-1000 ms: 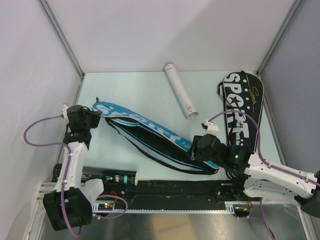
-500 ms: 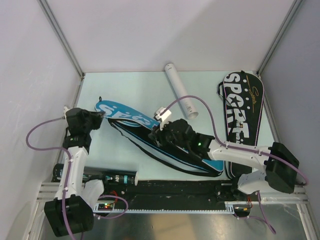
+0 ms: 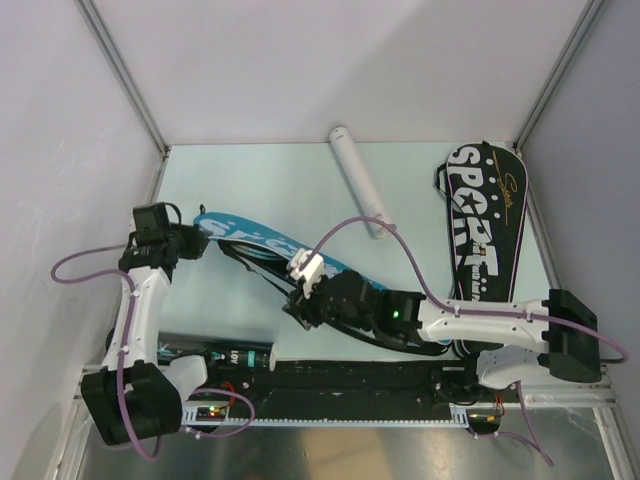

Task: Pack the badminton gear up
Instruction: Adjust the racket bag at the center of the board.

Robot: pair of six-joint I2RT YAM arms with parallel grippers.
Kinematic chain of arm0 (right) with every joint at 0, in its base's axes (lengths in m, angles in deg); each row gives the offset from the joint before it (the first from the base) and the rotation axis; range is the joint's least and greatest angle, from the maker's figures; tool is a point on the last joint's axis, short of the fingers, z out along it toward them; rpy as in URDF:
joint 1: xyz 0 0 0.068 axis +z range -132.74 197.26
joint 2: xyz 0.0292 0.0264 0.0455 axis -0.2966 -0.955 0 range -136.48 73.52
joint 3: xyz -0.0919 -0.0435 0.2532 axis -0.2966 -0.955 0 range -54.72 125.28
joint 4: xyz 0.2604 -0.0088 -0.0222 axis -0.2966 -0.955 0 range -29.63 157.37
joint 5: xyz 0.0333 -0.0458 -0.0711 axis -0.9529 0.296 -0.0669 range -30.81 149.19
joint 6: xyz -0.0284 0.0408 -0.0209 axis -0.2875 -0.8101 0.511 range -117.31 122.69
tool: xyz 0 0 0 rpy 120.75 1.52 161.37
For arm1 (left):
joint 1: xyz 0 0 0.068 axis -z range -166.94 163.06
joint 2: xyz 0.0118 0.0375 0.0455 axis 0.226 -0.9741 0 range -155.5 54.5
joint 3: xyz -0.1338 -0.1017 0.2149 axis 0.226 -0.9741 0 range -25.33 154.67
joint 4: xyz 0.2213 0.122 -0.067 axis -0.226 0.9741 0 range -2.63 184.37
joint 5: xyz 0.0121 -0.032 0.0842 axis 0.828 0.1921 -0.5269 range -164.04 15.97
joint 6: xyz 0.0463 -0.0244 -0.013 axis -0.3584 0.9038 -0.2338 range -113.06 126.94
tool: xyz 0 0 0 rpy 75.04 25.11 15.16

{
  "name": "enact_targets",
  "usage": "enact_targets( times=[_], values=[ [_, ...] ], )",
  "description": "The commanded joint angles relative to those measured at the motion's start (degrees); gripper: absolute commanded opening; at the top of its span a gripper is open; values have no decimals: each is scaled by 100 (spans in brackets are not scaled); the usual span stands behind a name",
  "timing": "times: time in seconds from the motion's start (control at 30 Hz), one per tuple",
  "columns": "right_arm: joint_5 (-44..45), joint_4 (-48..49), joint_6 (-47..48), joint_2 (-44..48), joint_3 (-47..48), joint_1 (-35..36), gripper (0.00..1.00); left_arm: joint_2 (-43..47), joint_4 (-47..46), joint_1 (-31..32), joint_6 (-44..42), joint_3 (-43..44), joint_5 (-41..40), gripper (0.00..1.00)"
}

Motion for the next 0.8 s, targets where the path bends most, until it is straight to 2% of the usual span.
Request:
enact_targets(
  times=[0.0,0.3,0.47,0.6,0.77],
  values=[
    [497,20,-231,157,-42,415,49,-36,746,-17,847,231,-48,0],
    [736,1749,598,-1225,-182,863,45,9,1494,-8,1400,655,-96,0],
    [569,3062,1139,-1705,-181,793,44,75,1652,-4,1614,897,-42,0],
    [783,4473,1734,-2539,-133,633,46,90,1764,9,1659,1004,108,0],
    [1000,5749,2650,-3466,297,509,47,209,1856,11,1674,1031,177,0]
  ],
)
